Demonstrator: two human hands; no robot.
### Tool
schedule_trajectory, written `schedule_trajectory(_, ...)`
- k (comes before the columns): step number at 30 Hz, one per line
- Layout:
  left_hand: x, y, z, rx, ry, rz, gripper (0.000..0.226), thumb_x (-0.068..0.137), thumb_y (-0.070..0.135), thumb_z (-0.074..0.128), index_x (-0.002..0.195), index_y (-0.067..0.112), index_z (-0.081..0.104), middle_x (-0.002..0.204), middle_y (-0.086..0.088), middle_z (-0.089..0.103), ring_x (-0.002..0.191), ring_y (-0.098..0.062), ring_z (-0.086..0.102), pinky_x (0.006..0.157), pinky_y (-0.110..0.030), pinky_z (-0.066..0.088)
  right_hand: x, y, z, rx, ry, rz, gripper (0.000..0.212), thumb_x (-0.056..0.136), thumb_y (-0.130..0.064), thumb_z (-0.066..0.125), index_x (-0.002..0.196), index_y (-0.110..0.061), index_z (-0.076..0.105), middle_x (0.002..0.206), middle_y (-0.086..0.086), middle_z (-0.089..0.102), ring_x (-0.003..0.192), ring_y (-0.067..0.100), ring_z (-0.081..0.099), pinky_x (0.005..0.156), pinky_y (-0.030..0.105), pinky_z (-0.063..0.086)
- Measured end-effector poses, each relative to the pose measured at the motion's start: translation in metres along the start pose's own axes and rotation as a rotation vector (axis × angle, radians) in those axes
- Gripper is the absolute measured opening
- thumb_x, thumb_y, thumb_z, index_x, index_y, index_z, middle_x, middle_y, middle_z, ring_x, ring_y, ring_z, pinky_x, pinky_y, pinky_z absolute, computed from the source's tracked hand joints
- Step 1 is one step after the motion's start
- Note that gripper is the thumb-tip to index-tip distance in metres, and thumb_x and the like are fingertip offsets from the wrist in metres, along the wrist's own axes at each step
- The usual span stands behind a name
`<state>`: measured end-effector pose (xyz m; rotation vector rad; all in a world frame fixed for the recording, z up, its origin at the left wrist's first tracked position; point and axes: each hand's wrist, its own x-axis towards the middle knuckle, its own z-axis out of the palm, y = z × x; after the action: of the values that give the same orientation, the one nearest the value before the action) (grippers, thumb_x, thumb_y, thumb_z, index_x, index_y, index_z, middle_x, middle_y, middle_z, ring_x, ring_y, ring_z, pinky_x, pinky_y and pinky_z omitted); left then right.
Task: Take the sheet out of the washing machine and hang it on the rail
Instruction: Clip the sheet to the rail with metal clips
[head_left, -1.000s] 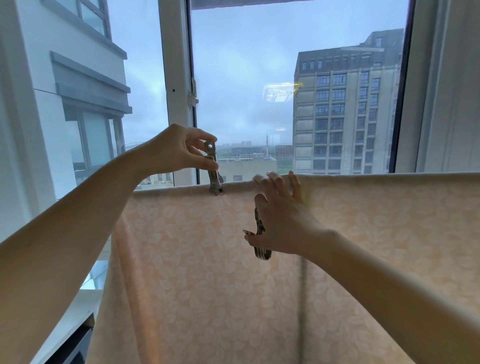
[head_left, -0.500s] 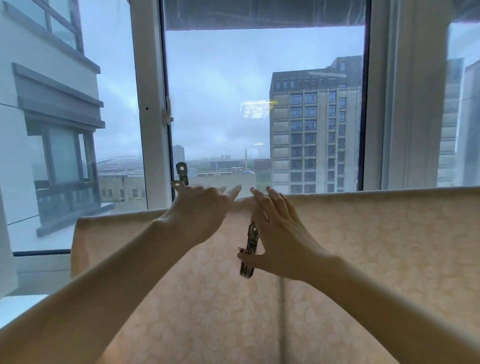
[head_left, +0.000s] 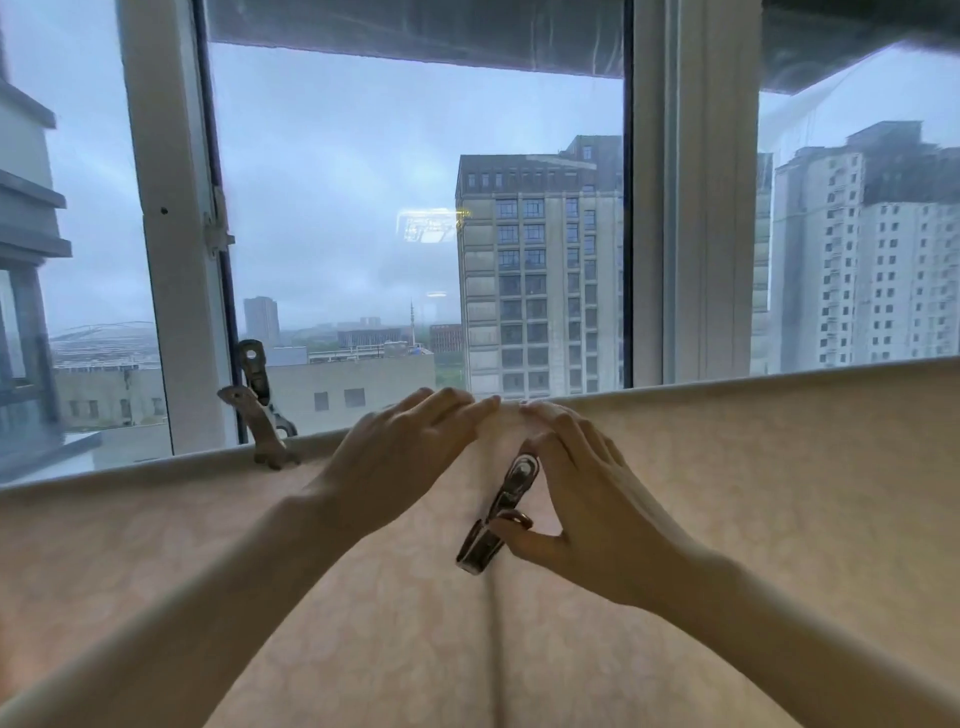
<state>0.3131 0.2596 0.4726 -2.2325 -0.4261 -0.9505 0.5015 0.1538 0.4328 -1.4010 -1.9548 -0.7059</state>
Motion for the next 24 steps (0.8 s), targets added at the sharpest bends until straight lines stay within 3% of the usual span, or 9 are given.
schedule_trajectory(4,0.023,0.012,0.013,0.021,0.019,0.054,0.043,0.084,0.015,0.072,0.125,0.016,0.062,0.104,0.003,0.068,0.088,-0.015,0.068,0.062,-0.029,0.056,-0.016,0.009,-0.013,0.048,-0.005,0.078,0.053,0.075,-0.064,0.057,0.106,-0.022,0.046,0.116,-0.007,0.045,0.103,0.011,0.047,0.088,0.024,0.044)
schedule_trajectory(7,0.039,0.023,0.023,0.070,-0.017,0.084,0.058,0.075,0.009,0.080,0.128,0.018,0.059,0.107,0.002,0.069,0.085,-0.015,0.069,0.059,-0.031,0.059,-0.022,0.019,-0.023,0.363,-0.061,0.369,0.047,0.072,-0.047,0.072,0.101,-0.027,0.041,0.096,-0.011,0.052,0.083,0.009,0.055,0.069,0.024,0.050)
schedule_trajectory(12,0.069,0.049,0.040,0.042,-0.003,0.148,0.067,0.068,0.001,0.082,0.129,0.013,0.058,0.112,-0.002,0.069,0.087,-0.016,0.070,0.061,-0.027,0.057,-0.038,0.046,-0.041,0.445,-0.074,0.442,0.048,0.071,-0.040,0.074,0.106,-0.027,0.044,0.098,-0.011,0.057,0.089,0.007,0.058,0.073,0.030,0.055)
schedule_trajectory(18,0.112,0.089,0.067,0.005,0.011,0.132,0.060,0.075,0.006,0.079,0.130,0.015,0.058,0.111,-0.002,0.070,0.088,-0.016,0.070,0.064,-0.028,0.057,-0.079,0.086,-0.075,0.432,-0.045,0.479,0.069,0.070,-0.037,0.073,0.128,-0.031,0.035,0.107,-0.018,0.051,0.097,-0.001,0.055,0.077,0.021,0.052)
schedule_trajectory(24,0.147,0.127,0.089,0.052,0.056,0.106,0.058,0.074,0.007,0.079,0.128,0.016,0.060,0.101,-0.003,0.072,0.078,-0.018,0.070,0.057,-0.031,0.057,-0.115,0.129,-0.106,0.437,-0.022,0.539,0.065,0.071,-0.039,0.073,0.125,-0.030,0.038,0.103,-0.019,0.051,0.097,0.001,0.057,0.080,0.026,0.054)
